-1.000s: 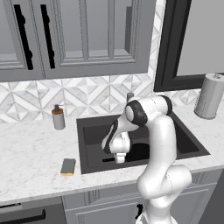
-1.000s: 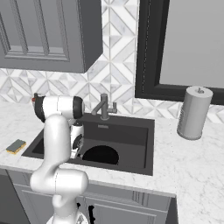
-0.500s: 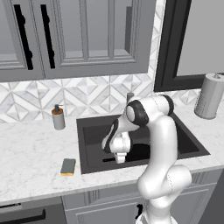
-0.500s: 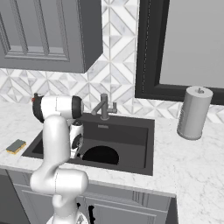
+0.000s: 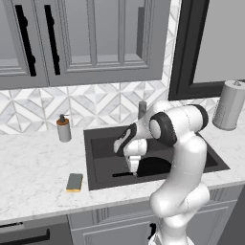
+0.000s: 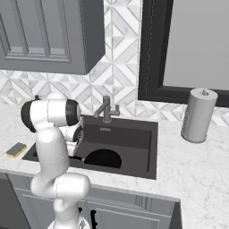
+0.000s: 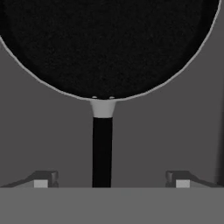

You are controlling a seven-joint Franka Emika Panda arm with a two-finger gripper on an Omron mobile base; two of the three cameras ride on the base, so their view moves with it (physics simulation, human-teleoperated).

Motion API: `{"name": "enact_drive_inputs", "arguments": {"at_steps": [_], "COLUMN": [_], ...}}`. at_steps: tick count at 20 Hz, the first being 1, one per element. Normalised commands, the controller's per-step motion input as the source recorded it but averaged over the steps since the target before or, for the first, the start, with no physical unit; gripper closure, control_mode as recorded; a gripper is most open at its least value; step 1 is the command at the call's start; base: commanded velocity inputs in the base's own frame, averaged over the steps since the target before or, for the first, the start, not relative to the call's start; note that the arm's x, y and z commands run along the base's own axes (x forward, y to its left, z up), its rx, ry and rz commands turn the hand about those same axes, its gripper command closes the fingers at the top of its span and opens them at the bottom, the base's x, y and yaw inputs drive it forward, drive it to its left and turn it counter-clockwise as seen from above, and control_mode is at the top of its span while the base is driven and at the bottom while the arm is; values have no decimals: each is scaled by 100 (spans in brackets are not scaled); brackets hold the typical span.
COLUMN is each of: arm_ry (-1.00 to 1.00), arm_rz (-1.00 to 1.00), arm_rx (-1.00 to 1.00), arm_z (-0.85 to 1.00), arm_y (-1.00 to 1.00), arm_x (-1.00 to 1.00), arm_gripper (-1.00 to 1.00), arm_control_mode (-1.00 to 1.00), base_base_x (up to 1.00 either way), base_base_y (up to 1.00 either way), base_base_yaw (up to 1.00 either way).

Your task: Pick the pan and sponge and place them into the sink. Then turn on the water.

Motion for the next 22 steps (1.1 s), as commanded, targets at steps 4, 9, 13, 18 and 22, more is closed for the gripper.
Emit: {"name": "enact_drive_inputs", "arguments": {"at_steps": [4, 9, 13, 18, 22], "arm_ry": [4, 4, 1, 0, 0], "arm_rz": [0, 6, 8, 2, 0], "arm_rx": [-4, -9, -11, -2, 1], "arm_z": [100, 100, 98, 42, 0], "arm_y": [0, 0, 0, -4, 0], "arm_x": [-4, -2, -27, -12, 0], "arm_gripper": [-100, -100, -100, -100, -100], "arm_control_mode": [-100, -100, -100, -100, -100], "base_base_x": [0, 0, 0, 0, 0], "base_base_y": [0, 0, 0, 0, 0], "base_base_yaw": [0, 0, 0, 0, 0]}}
